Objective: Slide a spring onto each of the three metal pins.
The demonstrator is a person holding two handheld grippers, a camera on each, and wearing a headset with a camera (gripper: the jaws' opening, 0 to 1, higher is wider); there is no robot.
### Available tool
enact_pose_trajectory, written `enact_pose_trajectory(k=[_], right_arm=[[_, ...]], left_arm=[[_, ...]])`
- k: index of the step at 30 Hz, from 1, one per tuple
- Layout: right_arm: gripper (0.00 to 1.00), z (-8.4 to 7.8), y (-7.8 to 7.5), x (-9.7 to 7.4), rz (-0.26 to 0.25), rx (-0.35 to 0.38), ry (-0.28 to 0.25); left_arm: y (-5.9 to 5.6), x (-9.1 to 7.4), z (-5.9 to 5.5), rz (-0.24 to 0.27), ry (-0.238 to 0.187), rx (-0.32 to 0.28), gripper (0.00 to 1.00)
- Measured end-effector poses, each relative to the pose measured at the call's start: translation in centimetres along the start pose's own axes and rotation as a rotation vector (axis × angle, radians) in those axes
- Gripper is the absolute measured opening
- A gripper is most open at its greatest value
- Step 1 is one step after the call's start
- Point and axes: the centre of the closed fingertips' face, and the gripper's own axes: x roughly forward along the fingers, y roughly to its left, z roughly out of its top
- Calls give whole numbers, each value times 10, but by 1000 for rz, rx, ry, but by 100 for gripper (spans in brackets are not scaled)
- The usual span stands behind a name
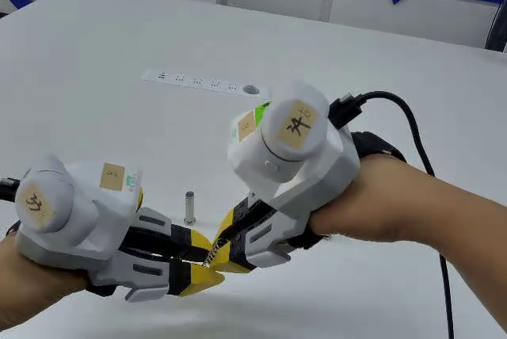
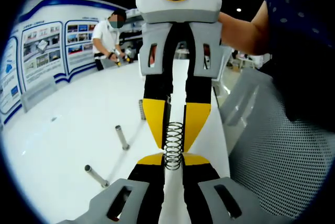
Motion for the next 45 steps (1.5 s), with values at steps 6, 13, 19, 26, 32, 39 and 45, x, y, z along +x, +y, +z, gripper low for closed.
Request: enact_pose_trajectory(k=[6, 13, 19, 26, 32, 39, 45], right_arm=[[12, -1, -1, 0, -3, 1, 9], [12, -4, -11, -9, -28, 13, 13], [12, -10, -21, -20, -58, 34, 19], [12, -22, -39, -37, -109, 71, 30], [12, -31, -53, -45, -143, 84, 48], [12, -38, -71, -47, -167, 86, 80], [12, -39, -83, -46, -179, 83, 92]], left_arm=[[3, -2, 1, 13, -6, -14, 15], [10, -12, 4, 41, -28, -44, 21], [15, -22, 3, 69, -45, -80, 26], [18, -35, -6, 105, -48, -119, 32], [21, -46, -7, 145, -69, -148, 36], [20, -52, -11, 175, -84, -176, 41], [20, -54, -14, 195, -96, -197, 44]])
